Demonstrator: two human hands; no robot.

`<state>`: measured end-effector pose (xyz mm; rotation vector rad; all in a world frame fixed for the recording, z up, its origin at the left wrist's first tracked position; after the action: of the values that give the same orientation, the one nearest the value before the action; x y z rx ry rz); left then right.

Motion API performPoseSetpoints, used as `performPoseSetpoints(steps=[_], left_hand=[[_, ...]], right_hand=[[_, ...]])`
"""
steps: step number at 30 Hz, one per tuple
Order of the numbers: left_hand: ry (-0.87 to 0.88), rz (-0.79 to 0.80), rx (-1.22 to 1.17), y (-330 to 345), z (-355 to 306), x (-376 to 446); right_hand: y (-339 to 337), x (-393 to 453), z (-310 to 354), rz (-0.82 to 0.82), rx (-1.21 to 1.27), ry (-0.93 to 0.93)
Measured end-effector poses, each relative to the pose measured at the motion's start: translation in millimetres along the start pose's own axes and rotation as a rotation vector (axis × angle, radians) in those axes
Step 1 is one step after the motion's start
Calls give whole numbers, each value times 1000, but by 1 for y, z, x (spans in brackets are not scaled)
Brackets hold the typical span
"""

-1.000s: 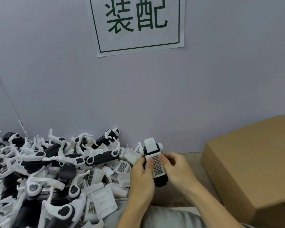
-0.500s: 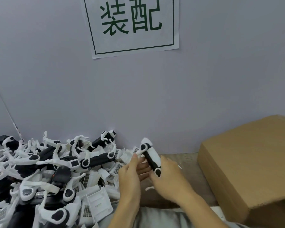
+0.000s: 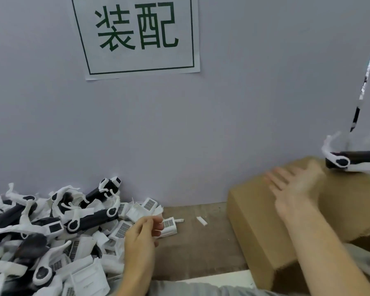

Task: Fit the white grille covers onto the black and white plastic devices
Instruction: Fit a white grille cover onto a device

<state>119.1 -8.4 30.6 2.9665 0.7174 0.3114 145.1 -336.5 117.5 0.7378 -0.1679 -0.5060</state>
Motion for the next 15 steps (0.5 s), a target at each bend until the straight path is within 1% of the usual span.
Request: performPoseSetpoints(steps=[2,3,6,8,10,11,12,13,14,15], left_hand=[[19,13,54,2,-1,-1],[34,13,89,3,-2,-1],[53,-21,282,1,-1,2],[31,-13,423,0,3,3],[6,53,544,3,8,0],[3,87,601,5,11,-2],[0,109,655,5,14,-4],[14,114,679,4,14,-4],[38,125,719,6,13,-6],[97,140,748,11,10,-9]], right_hand=[[14,-13,-25,0,-309,-70],[26,-21,-41,65,-443,-96],[60,-51,-108,439,-866,-90],[68,-78,-154,689,-1106,-87],[68,-101,-183,846,-1312,-141],[69,-107,-188,882,-1436,-210],[72,-108,-187,869,-1567,-320],[78,-109,-180,821,-1665,-439],[87,-112,-169,758,-1667,-552],[98,-115,-158,718,-1582,-620]])
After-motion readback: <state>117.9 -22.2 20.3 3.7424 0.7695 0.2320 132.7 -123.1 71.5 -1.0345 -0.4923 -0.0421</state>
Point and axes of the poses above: each hand's wrist, its own x-axis towards the middle knuckle, its own y-axis out of the palm, z = x × y, the point moved 7 cm from there along x, towards the middle knuckle, and after that the axes turned 1 degree about -y, right-handed, at the moved point
